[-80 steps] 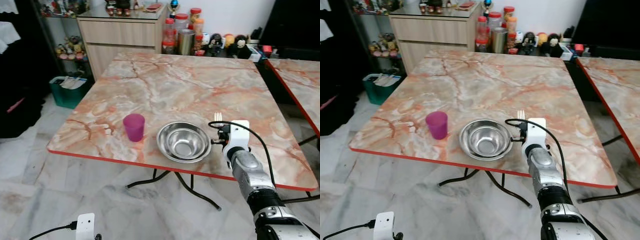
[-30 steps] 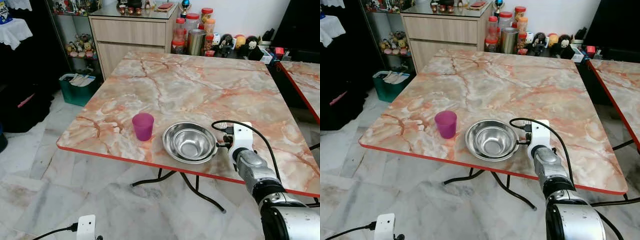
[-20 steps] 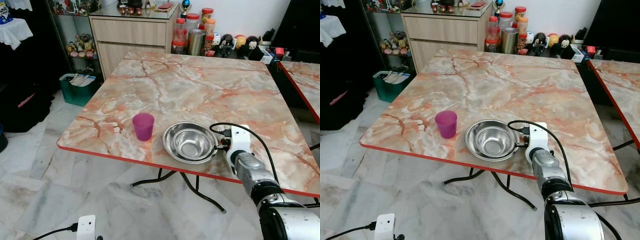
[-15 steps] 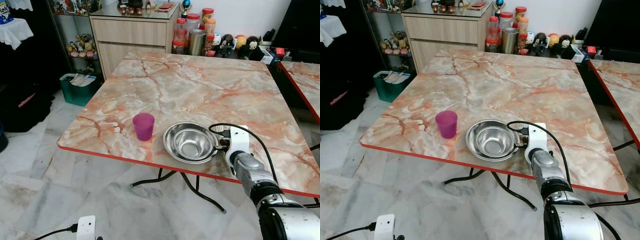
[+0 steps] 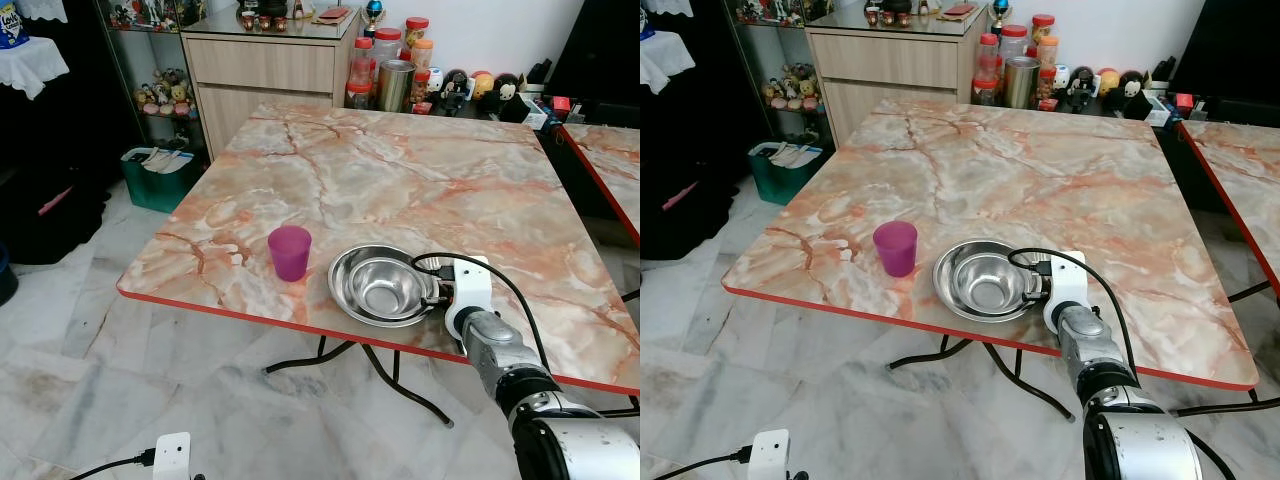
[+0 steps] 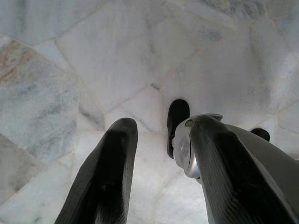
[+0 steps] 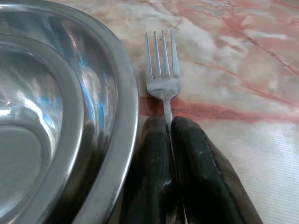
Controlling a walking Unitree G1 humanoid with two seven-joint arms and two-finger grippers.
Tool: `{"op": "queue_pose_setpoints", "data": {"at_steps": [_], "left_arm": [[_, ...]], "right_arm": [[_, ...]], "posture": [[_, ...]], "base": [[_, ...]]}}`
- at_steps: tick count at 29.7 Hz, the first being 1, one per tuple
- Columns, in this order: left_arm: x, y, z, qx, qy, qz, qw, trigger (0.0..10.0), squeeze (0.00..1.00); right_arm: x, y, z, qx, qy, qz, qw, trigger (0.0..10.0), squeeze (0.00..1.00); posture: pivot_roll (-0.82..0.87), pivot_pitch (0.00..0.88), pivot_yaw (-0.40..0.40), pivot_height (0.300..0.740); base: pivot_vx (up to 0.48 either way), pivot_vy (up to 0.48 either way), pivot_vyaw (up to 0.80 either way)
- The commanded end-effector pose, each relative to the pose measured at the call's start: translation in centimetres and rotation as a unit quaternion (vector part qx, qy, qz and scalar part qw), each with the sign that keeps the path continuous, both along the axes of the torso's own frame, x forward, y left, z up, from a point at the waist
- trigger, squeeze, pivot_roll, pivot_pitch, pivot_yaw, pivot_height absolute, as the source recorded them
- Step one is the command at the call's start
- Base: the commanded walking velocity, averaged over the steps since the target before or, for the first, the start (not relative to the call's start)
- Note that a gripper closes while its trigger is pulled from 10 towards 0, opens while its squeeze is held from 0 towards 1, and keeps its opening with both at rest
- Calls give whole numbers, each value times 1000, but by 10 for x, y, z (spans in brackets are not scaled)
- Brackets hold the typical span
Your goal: Setting the table
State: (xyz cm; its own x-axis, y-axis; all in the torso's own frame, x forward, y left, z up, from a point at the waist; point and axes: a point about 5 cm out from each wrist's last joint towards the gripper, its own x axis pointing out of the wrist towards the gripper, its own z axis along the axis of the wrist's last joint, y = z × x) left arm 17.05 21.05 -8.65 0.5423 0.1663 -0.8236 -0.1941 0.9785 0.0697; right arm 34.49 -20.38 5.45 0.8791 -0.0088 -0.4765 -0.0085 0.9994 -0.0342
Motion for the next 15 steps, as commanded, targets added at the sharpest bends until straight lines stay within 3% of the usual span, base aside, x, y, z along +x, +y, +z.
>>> {"op": "queue_pose_setpoints", "data": {"at_steps": [1,6,7,8,12,13,14,15], "left_arm": [[-5,0,-2,-1,12,2,1000,10000,0],[-5,0,-3,-2,12,2,1000,10000,0],[-5,0,-2,-3,12,2,1000,10000,0],[-5,0,-2,-3,12,2,1000,10000,0],[-4,0,-2,-4,12,2,1000,10000,0],[-4,0,-2,-5,12,2,1000,10000,0],[-4,0,-2,-5,12,2,1000,10000,0],[-4,0,-2,-5,11,2,1000,10000,0]], "right_arm": [[-1,-1,-1,-2,0,0,1000,10000,247],[-1,-1,-1,-3,0,-3,1000,10000,255],[-1,-1,-1,-3,0,-3,1000,10000,431],[-1,-1,-1,-2,0,-2,1000,10000,1000],[-1,-1,-1,-3,-1,-2,1000,10000,1000],[-1,-1,-1,-5,-1,-4,1000,10000,310],[-1,-2,-1,-6,-1,-4,1000,10000,310],[-1,-2,-1,-6,0,-5,1000,10000,0]], "posture": [[97,0,-34,728],[98,0,-34,728],[98,0,-34,728],[98,0,-33,728],[98,0,-32,728],[98,0,-32,728],[98,0,-32,728],[98,0,-32,728]], "base": [[0,0,0],[0,0,0],[0,0,0],[0,0,0],[0,0,0],[0,0,0],[0,0,0],[0,0,0]]}}
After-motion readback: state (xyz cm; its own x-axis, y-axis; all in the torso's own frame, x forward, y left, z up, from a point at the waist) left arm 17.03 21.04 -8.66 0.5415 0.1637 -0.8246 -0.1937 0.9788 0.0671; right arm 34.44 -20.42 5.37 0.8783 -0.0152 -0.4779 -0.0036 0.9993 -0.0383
